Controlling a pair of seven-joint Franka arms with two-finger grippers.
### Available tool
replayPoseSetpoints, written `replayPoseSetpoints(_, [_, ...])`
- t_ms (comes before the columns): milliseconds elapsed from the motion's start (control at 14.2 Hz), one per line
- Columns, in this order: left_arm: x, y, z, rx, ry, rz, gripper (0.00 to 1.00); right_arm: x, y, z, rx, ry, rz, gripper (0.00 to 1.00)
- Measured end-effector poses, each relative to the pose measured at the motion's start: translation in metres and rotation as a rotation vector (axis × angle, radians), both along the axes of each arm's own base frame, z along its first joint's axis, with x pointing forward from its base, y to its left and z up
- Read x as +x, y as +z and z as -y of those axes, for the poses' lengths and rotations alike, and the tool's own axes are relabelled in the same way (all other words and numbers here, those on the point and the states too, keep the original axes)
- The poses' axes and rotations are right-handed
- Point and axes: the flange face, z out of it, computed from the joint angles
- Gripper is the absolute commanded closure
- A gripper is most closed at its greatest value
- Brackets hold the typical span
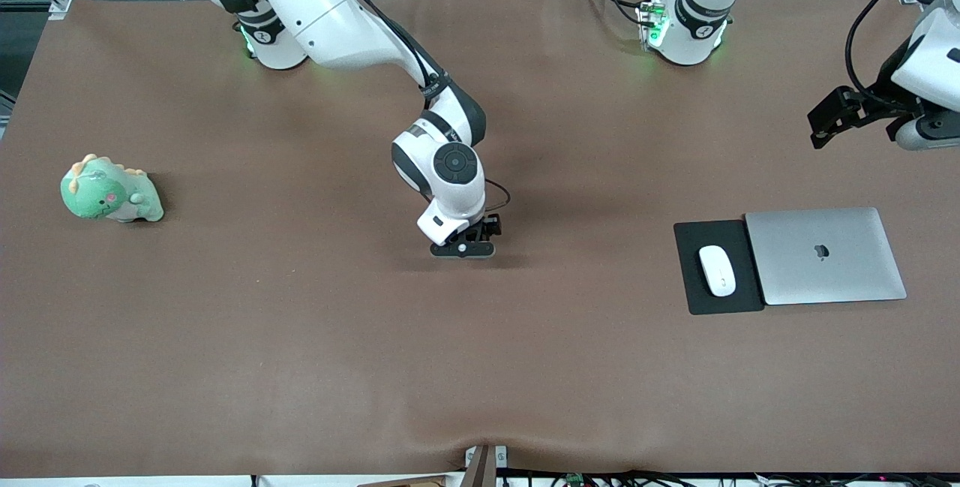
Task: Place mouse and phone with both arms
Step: 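Grasp the black phone with the right gripper while the left gripper withdraws, then lift the phone with the right gripper and carry it toward the plush toy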
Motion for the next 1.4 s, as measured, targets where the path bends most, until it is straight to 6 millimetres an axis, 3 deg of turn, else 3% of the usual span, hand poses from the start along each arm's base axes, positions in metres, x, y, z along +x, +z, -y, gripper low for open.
replayPoseSetpoints(211, [-0.003, -0.003, 0.002, 0.0, -0.011, -0.009, 0.0, 0.0, -0.011, 0.0, 0.002, 0.009, 0.014, 0.0])
replayPoseSetpoints(281, [-0.004, -0.005, 0.004, -0.001, -0.016, -0.014, 0.0, 0.0, -0.014, 0.0, 0.002, 0.009, 0.014, 0.18])
replayPoseSetpoints(351, [-0.005, -0.008, 0.006, -0.007, -0.019, -0.02, 0.0, 0.0, -0.015, 0.0, 0.004, 0.01, 0.017, 0.63])
replayPoseSetpoints(421, [-0.005, -0.009, 0.007, -0.014, -0.019, -0.024, 0.0, 0.001, -0.013, -0.001, 0.007, 0.011, 0.021, 0.91])
replayPoseSetpoints(492, [-0.006, -0.01, 0.006, -0.016, -0.016, -0.026, 0.0, 0.002, -0.01, -0.002, 0.008, 0.011, 0.023, 1.0])
replayPoseSetpoints(1054, [-0.007, -0.01, -0.002, -0.021, -0.004, -0.027, 0.0, 0.012, -0.002, 0.007, -0.006, 0.004, 0.044, 1.0])
replayPoseSetpoints(1194, [-0.007, -0.011, -0.002, -0.021, -0.006, -0.029, 0.0, 0.019, 0.015, 0.017, -0.03, -0.013, 0.03, 1.0])
replayPoseSetpoints(1405, [-0.007, -0.011, -0.002, -0.021, -0.007, -0.031, 0.0, 0.044, 0.072, 0.045, -0.029, -0.069, 0.041, 1.0])
